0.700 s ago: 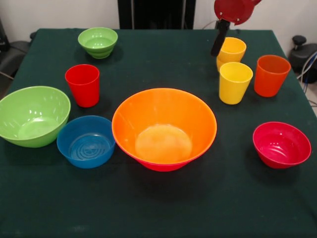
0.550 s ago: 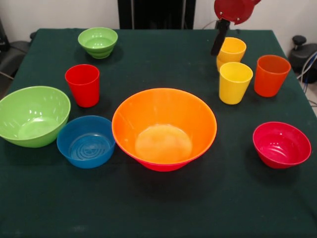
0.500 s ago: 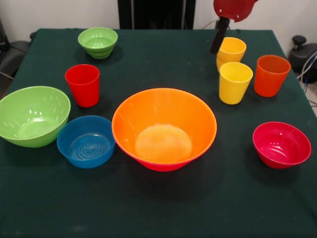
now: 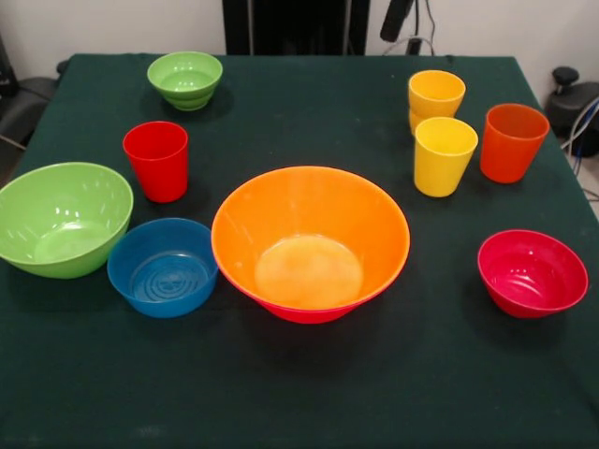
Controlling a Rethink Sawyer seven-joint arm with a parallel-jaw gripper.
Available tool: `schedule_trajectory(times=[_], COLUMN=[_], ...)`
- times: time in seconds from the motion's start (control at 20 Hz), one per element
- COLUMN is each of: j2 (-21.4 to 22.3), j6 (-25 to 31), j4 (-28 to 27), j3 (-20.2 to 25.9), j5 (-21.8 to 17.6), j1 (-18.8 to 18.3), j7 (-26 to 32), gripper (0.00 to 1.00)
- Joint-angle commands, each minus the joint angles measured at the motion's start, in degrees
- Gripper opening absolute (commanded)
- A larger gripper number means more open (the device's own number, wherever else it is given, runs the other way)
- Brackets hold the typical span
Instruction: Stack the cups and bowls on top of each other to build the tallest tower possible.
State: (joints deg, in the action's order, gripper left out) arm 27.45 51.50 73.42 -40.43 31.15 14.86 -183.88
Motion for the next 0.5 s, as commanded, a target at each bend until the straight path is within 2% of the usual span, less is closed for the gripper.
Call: schedule_trajectory(times=[0.05,0.35,0.5], j2=[-0.05,-1.81,-3.05], j6=[2.75,1.07,-0.44], j4=[2.53,1.44,0.78], j3=[9.07,9.94,9.17], j5=[-3.95,-4.34,-5.83], j1=[-0.39,-0.89,-0.27], j7=[3.68,3.99,4.15], gripper=[1.0,1.0,1.0])
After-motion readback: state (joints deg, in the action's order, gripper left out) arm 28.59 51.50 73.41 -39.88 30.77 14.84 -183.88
